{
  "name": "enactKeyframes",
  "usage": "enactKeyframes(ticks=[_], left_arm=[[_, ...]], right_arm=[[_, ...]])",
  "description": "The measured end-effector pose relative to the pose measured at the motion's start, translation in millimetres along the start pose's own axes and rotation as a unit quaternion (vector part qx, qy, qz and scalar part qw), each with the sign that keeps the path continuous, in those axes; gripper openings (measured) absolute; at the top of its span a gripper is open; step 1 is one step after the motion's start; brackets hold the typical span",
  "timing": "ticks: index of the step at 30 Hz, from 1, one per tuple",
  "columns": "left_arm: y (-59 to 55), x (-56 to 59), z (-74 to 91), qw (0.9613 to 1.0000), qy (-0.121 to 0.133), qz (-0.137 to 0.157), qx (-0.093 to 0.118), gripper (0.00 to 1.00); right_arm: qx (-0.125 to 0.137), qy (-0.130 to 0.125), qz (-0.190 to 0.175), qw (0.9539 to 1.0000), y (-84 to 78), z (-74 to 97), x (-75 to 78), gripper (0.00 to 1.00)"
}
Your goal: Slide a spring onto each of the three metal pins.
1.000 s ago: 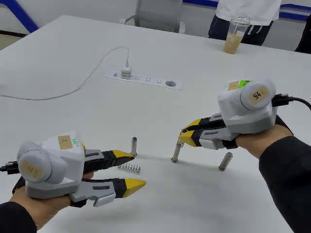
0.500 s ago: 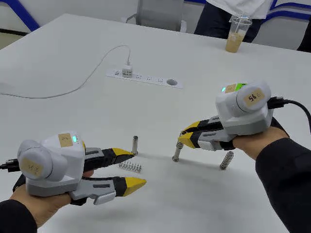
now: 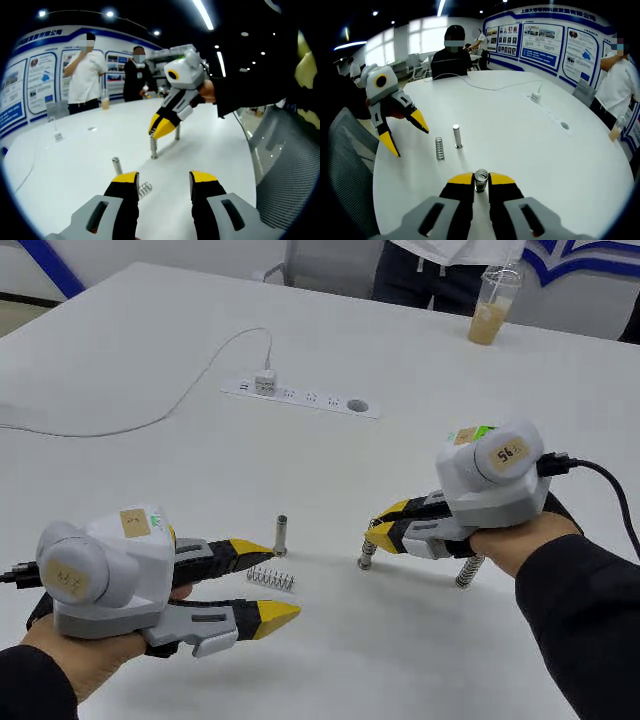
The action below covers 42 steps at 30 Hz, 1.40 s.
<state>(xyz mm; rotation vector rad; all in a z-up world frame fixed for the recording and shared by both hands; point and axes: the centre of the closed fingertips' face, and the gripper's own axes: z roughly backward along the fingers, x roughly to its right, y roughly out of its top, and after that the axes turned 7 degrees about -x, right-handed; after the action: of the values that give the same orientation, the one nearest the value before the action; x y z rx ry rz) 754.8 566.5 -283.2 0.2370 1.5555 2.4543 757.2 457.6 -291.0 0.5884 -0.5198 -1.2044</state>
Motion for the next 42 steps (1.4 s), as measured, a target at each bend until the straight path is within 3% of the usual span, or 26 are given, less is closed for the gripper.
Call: enactKeyframes(ticks=[25,42], left_arm=[[0.4,-1.5,2.7,1.0000,0.005,0.002,-0.002,0.44],[1.5,-3.9,5.9,0.9999,0.010,0.000,-0.002,0.44]], right_arm=[[-0.018,-0.001,-0.007,0.9998,-14.5,-12.1,-1.9,0.12],[-0.020,-0.008,-0.020,0.9996,-26.9,-1.1,-8.9,0.15]])
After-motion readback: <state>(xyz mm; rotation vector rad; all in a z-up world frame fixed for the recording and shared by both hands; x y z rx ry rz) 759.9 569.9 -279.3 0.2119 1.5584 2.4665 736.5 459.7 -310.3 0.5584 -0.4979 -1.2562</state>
